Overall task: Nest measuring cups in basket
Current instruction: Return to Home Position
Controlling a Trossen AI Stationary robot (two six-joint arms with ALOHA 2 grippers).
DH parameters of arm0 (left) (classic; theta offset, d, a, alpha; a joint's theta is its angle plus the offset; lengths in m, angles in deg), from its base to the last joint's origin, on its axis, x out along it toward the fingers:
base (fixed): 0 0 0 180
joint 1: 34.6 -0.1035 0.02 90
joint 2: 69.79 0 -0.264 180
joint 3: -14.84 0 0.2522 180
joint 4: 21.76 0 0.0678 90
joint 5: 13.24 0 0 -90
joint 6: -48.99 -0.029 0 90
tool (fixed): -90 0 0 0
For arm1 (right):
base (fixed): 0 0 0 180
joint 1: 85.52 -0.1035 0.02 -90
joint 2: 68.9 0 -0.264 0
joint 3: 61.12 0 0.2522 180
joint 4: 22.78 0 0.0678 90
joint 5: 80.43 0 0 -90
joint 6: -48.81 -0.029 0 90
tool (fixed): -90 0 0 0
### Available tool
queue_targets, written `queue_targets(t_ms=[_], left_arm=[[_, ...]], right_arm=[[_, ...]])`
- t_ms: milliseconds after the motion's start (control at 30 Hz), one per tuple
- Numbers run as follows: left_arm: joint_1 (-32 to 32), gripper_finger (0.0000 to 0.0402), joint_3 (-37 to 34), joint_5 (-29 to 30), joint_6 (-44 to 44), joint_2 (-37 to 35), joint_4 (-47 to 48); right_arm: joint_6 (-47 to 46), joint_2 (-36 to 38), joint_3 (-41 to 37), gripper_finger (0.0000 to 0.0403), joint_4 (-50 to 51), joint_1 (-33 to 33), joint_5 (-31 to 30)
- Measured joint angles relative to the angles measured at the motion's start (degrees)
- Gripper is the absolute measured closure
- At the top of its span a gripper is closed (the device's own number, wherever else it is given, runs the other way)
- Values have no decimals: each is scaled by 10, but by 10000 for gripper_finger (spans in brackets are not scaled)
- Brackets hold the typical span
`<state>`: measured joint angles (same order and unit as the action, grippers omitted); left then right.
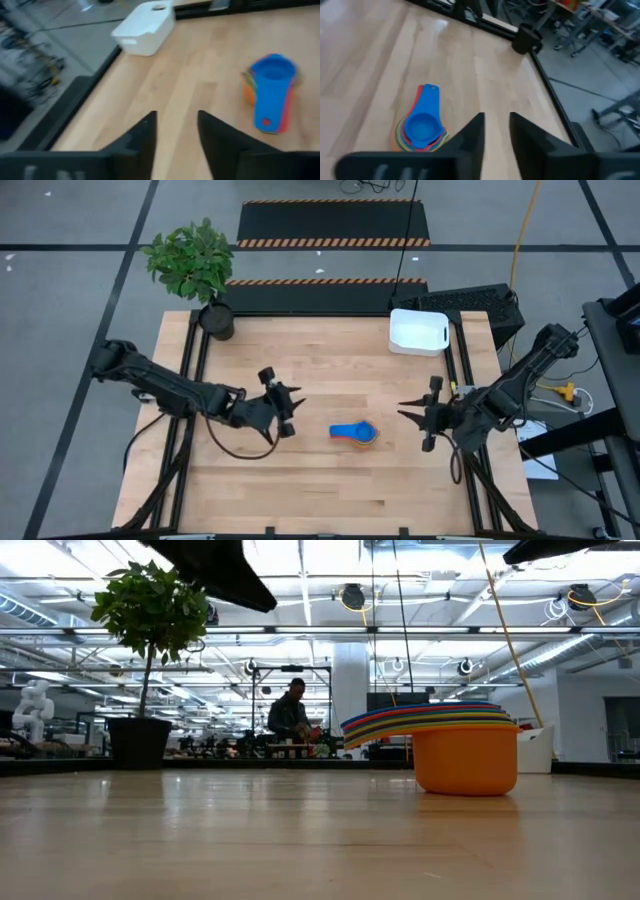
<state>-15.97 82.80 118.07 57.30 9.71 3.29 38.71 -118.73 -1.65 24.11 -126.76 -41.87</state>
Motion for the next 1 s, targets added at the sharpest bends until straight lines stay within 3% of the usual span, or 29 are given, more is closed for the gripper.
queue_targets(t_ms=[167, 333, 700, 1000], left_arm=[[-5, 336, -77, -49, -33, -33, -122], [-14, 391, -141, -76, -80, -48, -228], [-45, 391, -232, -154, -94, -72, -325], [-48, 387, -280, -163, -97, -76, -389]], right_arm=[[30, 34, -25, 389, -5, 0, 22], [34, 82, -82, 392, -31, 0, 22], [84, 209, -197, 402, -101, 6, 25], [181, 265, -270, 403, -266, 39, 140]])
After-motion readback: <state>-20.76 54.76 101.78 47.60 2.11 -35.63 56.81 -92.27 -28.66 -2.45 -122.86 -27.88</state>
